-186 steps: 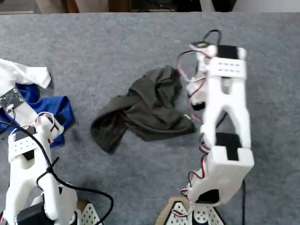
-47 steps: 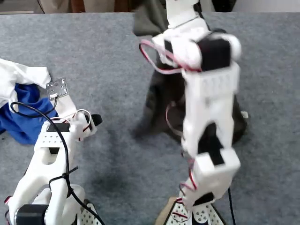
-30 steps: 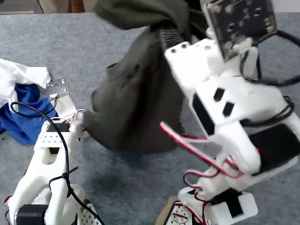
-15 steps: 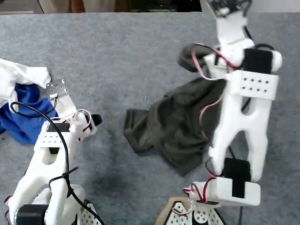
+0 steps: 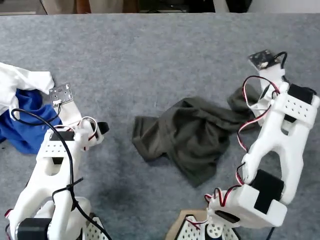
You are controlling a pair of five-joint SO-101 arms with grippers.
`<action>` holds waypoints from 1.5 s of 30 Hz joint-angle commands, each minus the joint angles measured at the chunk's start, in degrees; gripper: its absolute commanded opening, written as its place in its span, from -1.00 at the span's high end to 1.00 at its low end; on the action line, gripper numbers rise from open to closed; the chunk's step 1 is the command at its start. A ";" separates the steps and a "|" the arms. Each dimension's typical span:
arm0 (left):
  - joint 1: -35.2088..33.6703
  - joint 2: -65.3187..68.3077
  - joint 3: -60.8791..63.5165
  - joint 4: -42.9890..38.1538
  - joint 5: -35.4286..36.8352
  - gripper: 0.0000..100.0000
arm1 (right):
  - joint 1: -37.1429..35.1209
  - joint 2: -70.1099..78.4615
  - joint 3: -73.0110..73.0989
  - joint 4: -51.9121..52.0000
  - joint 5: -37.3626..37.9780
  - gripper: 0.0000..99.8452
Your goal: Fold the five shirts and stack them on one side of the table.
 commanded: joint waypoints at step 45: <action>-26.20 -1.10 -9.49 -0.97 5.80 0.92 | -61.85 60.44 -75.74 33.67 -28.04 0.26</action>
